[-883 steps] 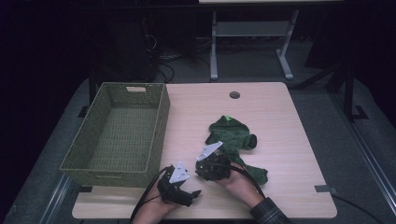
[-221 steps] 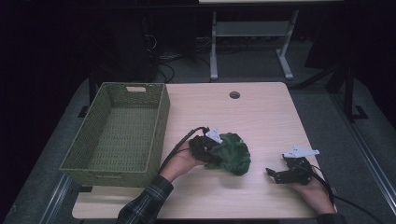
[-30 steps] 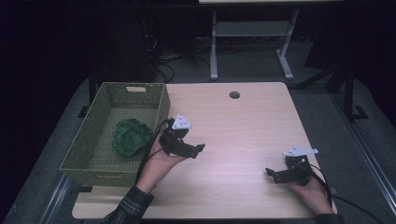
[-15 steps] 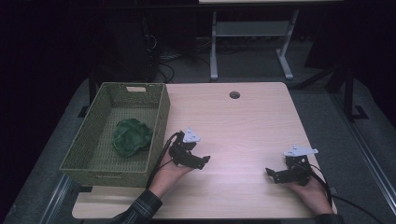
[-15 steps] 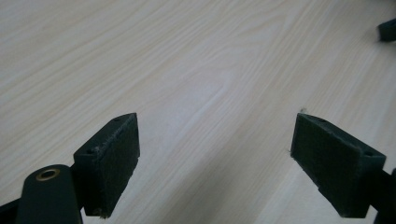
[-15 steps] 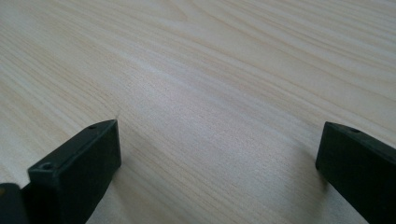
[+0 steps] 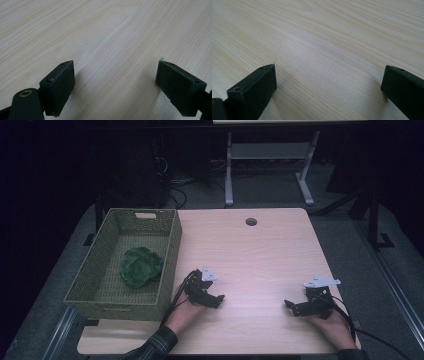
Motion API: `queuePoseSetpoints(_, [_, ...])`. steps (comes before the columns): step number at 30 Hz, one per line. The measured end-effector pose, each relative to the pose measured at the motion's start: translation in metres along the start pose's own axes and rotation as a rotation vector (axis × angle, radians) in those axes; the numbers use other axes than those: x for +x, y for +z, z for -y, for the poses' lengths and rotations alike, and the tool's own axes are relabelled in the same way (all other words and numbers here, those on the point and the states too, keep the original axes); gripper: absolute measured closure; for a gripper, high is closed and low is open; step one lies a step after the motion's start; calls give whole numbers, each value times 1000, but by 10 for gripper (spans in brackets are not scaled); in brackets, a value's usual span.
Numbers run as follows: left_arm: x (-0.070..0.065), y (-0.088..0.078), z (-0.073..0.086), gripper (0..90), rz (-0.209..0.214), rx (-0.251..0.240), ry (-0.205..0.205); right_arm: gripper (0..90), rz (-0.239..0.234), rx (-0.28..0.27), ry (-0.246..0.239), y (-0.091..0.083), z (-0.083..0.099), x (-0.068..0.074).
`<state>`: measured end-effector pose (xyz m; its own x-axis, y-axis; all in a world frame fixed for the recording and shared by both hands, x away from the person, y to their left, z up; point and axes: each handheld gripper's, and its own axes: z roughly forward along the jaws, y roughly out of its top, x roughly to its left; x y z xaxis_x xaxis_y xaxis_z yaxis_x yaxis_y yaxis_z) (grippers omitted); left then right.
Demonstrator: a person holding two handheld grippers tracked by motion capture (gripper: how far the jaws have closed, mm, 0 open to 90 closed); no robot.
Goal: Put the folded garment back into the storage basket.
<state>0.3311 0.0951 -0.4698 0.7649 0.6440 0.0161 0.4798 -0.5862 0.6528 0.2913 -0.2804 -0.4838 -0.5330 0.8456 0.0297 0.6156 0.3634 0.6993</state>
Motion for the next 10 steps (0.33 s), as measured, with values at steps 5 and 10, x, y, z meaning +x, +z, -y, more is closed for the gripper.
queuePoseSetpoints(5, [1,0,4,152,7,-24,2,0,0,0,0,0,0,0])
queuePoseSetpoints(10, [2,0,7,146,13,-52,5,0,0,0,0,0,0,0])
